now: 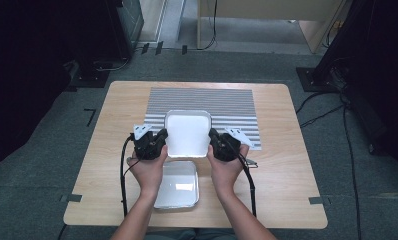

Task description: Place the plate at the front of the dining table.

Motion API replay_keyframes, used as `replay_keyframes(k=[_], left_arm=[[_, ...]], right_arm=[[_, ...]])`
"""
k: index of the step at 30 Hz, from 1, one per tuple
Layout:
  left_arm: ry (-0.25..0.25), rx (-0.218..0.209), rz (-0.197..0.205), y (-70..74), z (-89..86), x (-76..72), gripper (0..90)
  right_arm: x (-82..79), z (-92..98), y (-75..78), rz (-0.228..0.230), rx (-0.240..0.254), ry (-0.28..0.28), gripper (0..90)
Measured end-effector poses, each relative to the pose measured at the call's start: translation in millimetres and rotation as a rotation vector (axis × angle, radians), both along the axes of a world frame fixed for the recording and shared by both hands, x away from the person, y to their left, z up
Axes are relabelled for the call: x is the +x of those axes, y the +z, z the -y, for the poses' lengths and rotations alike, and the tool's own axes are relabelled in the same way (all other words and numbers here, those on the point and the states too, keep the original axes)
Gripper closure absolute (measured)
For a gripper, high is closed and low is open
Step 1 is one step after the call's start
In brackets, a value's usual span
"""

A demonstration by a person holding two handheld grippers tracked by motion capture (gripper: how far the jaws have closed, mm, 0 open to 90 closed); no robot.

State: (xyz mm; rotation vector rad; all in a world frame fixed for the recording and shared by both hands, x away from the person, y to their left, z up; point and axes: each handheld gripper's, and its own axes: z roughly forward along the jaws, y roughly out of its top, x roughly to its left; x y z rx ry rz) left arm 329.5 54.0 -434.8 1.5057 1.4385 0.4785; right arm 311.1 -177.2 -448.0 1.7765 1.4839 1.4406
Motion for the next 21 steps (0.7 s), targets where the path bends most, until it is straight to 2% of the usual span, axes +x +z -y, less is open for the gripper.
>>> replay_keyframes(k=[2,4,5,9,17,21], left_arm=[[-0.002,-0.028,-0.024,-2.0,-0.2,12.3,89.4],[0.002,-0.063,-0.054,-5.5,-0.9,25.9,89.5],[0.002,-0.068,-0.065,-6.8,-0.8,30.2,89.6],[0.013,-0.066,-0.091,-12.9,3.2,49.2,89.6],[0.027,-0.087,-0.144,-20.0,13.4,79.2,89.4],[0.034,-0.058,-0.154,-24.4,22.7,100.3,89.5]], right_arm=[[12.2,2.9,2.4,-0.012,0.006,0.003,90.0],[22.8,3.5,4.4,-0.017,-0.015,0.004,90.0],[29.2,3.1,5.0,-0.017,-0.033,0.004,90.0],[48.0,3.6,2.8,-0.042,-0.053,0.001,90.0],[82.4,13.8,-6.7,-0.090,-0.039,-0.006,90.0],[100.4,18.2,-8.6,-0.100,-0.051,-0.014,90.0]])
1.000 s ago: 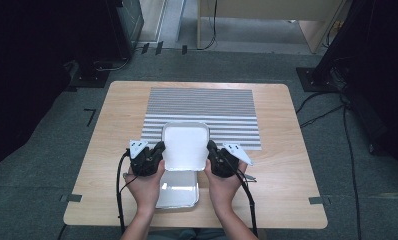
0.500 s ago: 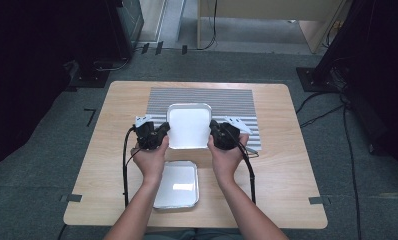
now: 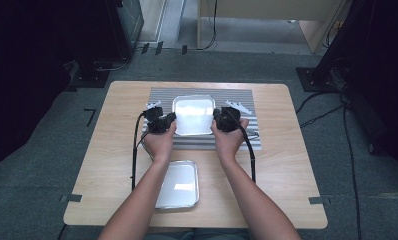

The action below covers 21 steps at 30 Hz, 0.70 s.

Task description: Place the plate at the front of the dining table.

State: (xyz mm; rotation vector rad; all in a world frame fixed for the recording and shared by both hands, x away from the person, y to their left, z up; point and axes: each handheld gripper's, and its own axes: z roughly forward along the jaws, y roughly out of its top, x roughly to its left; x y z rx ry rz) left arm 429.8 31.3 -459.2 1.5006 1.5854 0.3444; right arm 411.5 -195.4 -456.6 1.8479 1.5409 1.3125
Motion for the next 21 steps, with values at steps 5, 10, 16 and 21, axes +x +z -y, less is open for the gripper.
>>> replay_keyframes(k=[5,10,16,21], left_arm=[[-0.021,0.046,-0.040,-12.3,11.2,27.9,89.1],[-0.021,0.052,-0.091,-20.8,17.2,44.7,89.2],[-0.040,0.072,-0.143,-28.3,24.5,62.2,89.1],[-0.053,0.102,-0.196,-38.5,25.9,68.6,88.5]], right_arm=[[23.7,7.4,-10.7,-0.033,-0.015,-0.007,90.0],[43.5,14.3,-23.0,-0.095,0.000,-0.014,90.0],[59.8,18.9,-35.4,-0.143,-0.034,-0.014,90.0],[65.5,19.4,-46.7,-0.180,-0.045,-0.012,90.0]])
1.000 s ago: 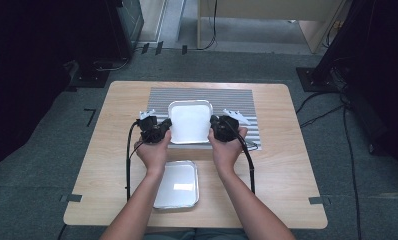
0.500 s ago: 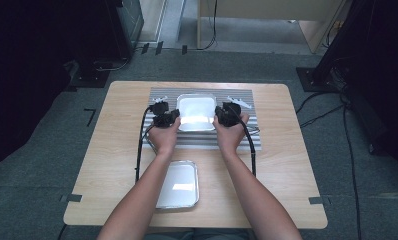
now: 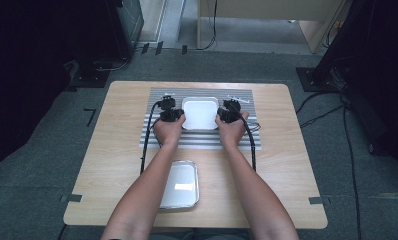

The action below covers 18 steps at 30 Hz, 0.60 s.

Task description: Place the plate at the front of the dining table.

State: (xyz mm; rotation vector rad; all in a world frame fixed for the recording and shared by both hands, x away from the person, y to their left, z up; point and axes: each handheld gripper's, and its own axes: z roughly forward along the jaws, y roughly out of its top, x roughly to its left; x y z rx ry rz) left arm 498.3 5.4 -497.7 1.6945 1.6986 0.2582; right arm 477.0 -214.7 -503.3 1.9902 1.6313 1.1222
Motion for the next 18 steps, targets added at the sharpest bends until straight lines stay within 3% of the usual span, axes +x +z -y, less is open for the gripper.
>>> replay_keyframes(k=[4,9,14,18], left_arm=[[-0.008,0.008,-0.006,-2.8,-1.9,3.8,87.8],[0.010,-0.039,-0.033,-4.3,-5.3,9.6,87.8],[0.000,-0.001,-0.027,-1.1,-2.6,14.4,87.9],[0.000,-0.029,-0.039,-3.0,-7.0,17.0,86.1]], right_arm=[[3.0,-1.2,-4.7,-0.001,0.011,0.002,90.0],[9.2,-3.5,-7.1,-0.012,-0.016,0.006,89.9],[13.7,-4.6,-4.7,-0.019,-0.025,0.005,88.8],[15.3,-5.4,-7.9,-0.010,0.000,0.013,84.5]])
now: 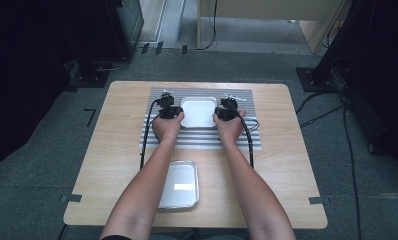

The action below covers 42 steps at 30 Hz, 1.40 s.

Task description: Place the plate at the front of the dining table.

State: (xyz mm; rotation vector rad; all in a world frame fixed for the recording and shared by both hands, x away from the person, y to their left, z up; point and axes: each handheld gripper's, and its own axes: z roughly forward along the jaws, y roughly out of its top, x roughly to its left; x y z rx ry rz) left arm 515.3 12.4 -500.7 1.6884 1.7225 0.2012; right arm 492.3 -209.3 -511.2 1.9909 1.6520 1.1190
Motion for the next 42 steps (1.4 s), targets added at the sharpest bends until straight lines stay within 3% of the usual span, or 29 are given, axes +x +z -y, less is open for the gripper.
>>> replay_keyframes(k=[5,8,9,11,13,16,17,19,21,23,25,29,33,37,39,42], left_arm=[[-0.021,0.002,0.016,0.8,0.6,2.5,79.4],[-0.020,-0.070,0.007,1.1,-4.5,5.0,76.3],[-0.019,-0.074,0.011,1.6,-5.9,4.8,73.0],[-0.017,-0.083,0.031,4.0,-10.2,3.7,68.0],[-0.011,-0.094,0.061,7.2,-15.2,1.6,62.4],[0.006,-0.042,0.092,14.8,-19.0,-2.5,45.3],[0.006,-0.031,0.100,15.8,-19.4,-3.6,37.3],[-0.021,-0.033,0.083,16.6,-22.0,-4.7,22.7],[-0.038,-0.034,0.084,17.5,-24.8,-7.2,17.3],[-0.041,-0.025,0.103,19.5,-27.2,-10.9,16.1],[-0.052,-0.029,0.114,21.3,-29.2,-15.1,12.9],[-0.066,-0.001,0.125,24.5,-31.0,-24.3,10.3],[-0.067,-0.015,0.132,28.4,-36.9,-29.9,10.3],[-0.073,-0.005,0.140,29.5,-43.8,-35.7,9.9],[-0.079,0.006,0.141,28.9,-45.9,-38.6,9.9],[-0.090,0.006,0.142,28.1,-48.6,-43.3,9.9]], right_arm=[[1.3,0.2,-6.8,-0.010,0.054,0.028,77.9],[1.6,2.3,-5.7,-0.022,0.092,0.028,72.1],[1.7,4.9,-4.3,-0.021,0.117,0.029,68.8],[1.1,9.1,-1.3,-0.002,0.131,0.027,65.1],[-0.6,13.5,3.4,0.045,0.151,0.043,59.4],[-4.0,16.4,9.7,0.105,0.130,0.070,55.0],[-5.9,16.4,11.8,0.123,0.102,0.086,53.6],[-9.1,16.3,15.9,0.148,0.071,0.101,53.5],[-11.5,17.5,19.7,0.163,0.068,0.115,53.4],[-13.4,18.8,22.2,0.172,0.070,0.132,54.1],[-15.2,19.1,23.2,0.160,0.078,0.148,49.1],[-20.2,20.4,22.7,0.151,0.071,0.125,45.5],[-24.4,25.1,18.9,0.138,0.063,0.140,37.8],[-27.0,30.2,20.2,0.125,0.059,0.201,30.9],[-29.2,31.3,23.2,0.112,0.036,0.220,29.4],[-34.4,29.8,26.8,0.099,-0.047,0.204,32.6]])
